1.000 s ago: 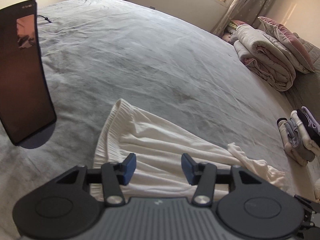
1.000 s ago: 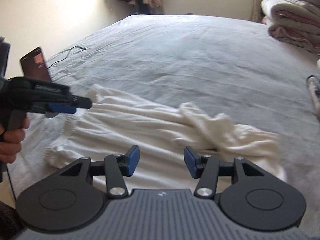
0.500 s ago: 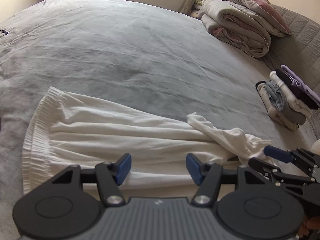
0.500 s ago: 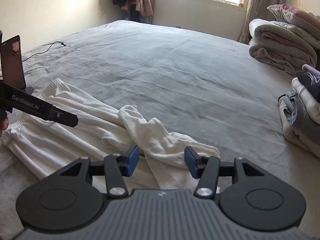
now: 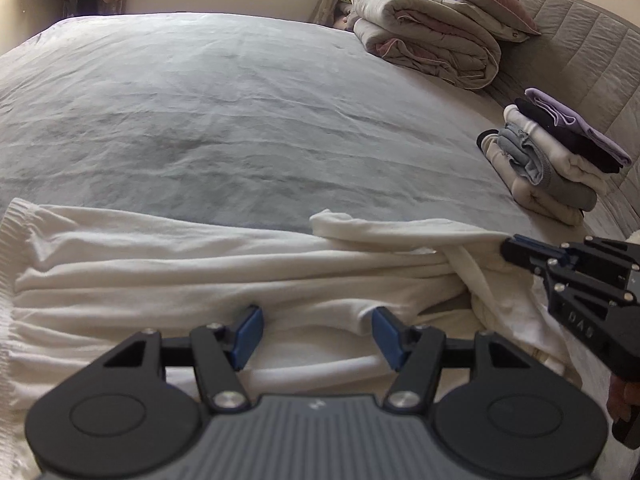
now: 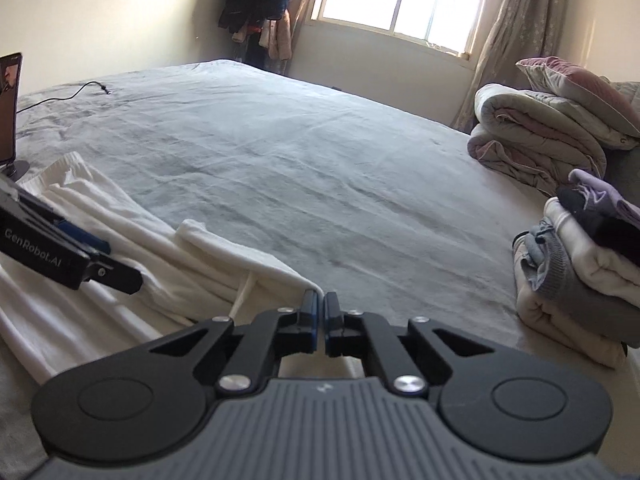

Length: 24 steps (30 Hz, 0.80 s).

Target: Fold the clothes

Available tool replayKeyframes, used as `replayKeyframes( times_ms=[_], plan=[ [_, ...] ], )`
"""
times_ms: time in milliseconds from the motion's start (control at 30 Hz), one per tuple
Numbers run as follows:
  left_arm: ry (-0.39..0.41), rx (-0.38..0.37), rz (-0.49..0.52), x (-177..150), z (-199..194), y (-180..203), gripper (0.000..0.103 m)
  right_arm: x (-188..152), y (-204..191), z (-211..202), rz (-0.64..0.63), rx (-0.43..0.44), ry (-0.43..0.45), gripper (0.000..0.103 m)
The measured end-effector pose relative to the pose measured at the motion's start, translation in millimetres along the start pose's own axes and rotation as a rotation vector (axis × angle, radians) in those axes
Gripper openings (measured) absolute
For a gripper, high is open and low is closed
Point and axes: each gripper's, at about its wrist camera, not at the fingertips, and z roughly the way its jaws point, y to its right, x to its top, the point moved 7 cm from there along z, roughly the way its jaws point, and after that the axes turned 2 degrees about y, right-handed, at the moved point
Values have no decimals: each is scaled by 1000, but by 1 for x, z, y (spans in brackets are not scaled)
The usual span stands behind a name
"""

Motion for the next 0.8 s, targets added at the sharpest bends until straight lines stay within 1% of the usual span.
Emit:
replayKeyframes(
  times_ms=[133, 333, 500, 700, 800],
  plan=[
    [7, 6, -5, 0, 2, 0, 62, 3, 26, 5, 31, -45, -4, 2],
    [15, 17, 20, 0, 3, 2, 62, 2, 68, 14, 116, -123, -12, 2],
    [17, 27, 40, 0, 3, 3, 62, -2, 95, 18, 162, -191, -24, 2],
    [18, 29, 49, -1, 2, 4, 62, -10, 120, 12, 202, -268, -59, 1],
    [15, 34, 59, -2, 1, 4, 62, -19, 128, 5, 217, -299, -109, 1]
  ],
)
